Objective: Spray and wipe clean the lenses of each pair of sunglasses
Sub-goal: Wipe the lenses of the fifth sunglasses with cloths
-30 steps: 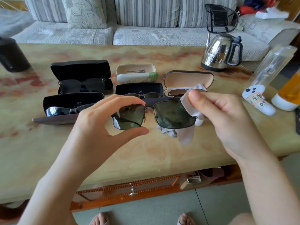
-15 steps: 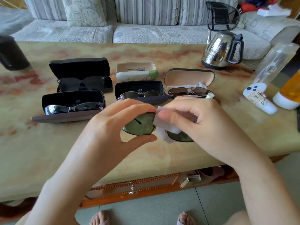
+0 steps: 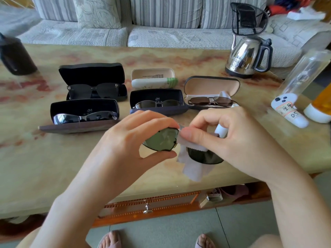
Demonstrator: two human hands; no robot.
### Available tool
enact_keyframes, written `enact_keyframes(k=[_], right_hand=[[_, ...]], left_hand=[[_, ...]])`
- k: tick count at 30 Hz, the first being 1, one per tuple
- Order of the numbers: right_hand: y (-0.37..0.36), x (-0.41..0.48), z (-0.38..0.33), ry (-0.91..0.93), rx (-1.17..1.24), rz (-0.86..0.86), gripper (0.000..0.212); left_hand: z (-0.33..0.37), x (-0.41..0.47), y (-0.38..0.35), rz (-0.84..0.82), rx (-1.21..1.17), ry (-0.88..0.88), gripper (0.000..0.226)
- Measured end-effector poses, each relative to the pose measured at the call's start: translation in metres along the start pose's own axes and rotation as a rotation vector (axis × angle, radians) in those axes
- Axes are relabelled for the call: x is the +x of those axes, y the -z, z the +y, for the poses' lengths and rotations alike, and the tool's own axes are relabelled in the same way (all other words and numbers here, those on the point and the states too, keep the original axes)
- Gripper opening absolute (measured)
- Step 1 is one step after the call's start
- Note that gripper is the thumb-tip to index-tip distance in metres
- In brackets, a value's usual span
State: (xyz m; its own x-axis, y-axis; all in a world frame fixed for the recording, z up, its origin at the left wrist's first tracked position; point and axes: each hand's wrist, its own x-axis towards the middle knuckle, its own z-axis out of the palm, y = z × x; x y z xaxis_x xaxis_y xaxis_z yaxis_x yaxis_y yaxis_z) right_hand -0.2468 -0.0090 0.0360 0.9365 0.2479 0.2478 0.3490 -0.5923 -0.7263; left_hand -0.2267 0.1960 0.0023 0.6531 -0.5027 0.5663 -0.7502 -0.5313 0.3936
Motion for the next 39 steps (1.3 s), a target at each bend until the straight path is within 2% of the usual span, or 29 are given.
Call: enact_keyframes(k=[10, 22, 31, 39], right_hand=[[-0.004, 0.000, 0.007, 0.070, -0.075, 0.071, 0.025], [-0.007, -0.001, 0.009, 0.082, 0.110, 0.085, 0.027], [-0.002, 0.000, 0.014, 0.097, 0.359, 0.137, 0.022], [-0.009, 0.005, 0.017, 0.045, 0.479, 0.308, 0.020]], left_hand=[[-0.002, 0.000, 0.000, 0.024, 0.013, 0.006, 0.042], [-0.001, -0.001, 0.006, 0.046, -0.030, 0.028, 0.041], [-0.008, -0.002, 0.020, 0.083, -0.072, 0.072, 0.043], [-0.012, -0.003, 0.023, 0.133, -0.095, 0.129, 0.046]])
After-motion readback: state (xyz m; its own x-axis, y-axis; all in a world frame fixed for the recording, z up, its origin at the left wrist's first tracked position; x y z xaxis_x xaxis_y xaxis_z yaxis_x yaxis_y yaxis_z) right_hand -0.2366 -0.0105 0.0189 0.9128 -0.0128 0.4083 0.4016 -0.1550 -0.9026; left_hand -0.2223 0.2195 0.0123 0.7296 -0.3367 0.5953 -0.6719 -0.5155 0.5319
